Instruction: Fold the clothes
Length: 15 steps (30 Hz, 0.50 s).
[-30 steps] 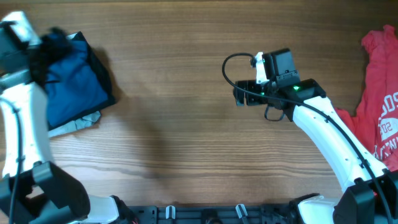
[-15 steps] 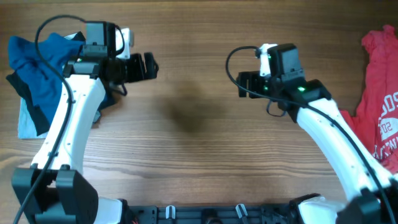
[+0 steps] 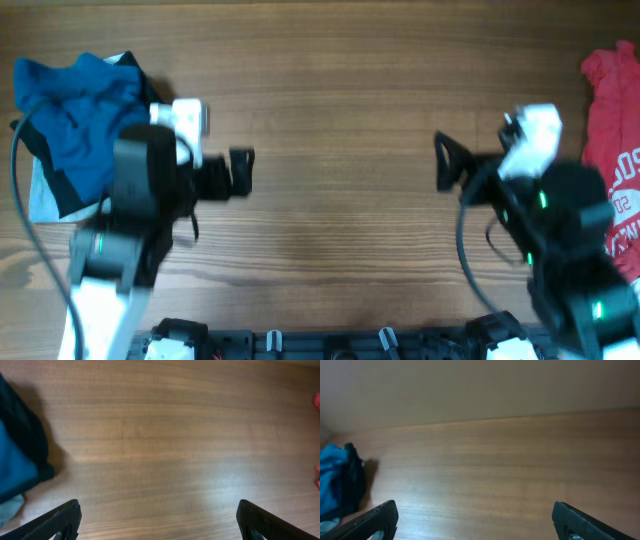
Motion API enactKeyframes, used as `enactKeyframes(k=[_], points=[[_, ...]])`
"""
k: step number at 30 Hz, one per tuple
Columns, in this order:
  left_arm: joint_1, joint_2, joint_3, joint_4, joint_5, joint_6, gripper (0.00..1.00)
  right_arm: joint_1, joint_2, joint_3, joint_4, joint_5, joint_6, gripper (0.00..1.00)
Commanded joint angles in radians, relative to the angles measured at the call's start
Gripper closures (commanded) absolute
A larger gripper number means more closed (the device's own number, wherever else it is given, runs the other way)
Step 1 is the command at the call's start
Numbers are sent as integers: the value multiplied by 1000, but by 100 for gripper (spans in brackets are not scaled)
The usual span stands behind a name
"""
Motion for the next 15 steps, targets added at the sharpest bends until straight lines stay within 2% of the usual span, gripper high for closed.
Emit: enactKeyframes(k=[1,6,11,15], points=[[-21,-176,-125,29,-48,-10,0,1,-147,-130,-10,96,25,0],[-21,-282,-151,29,-48,-10,0,1,-214,-185,-69,103,25,0],[-21,-289,-151,28,-48,-10,0,1,-184,-185,-193,103,25,0],[-21,-289,-151,27,-48,-10,0,1,-159,-185,-209,102,25,0]])
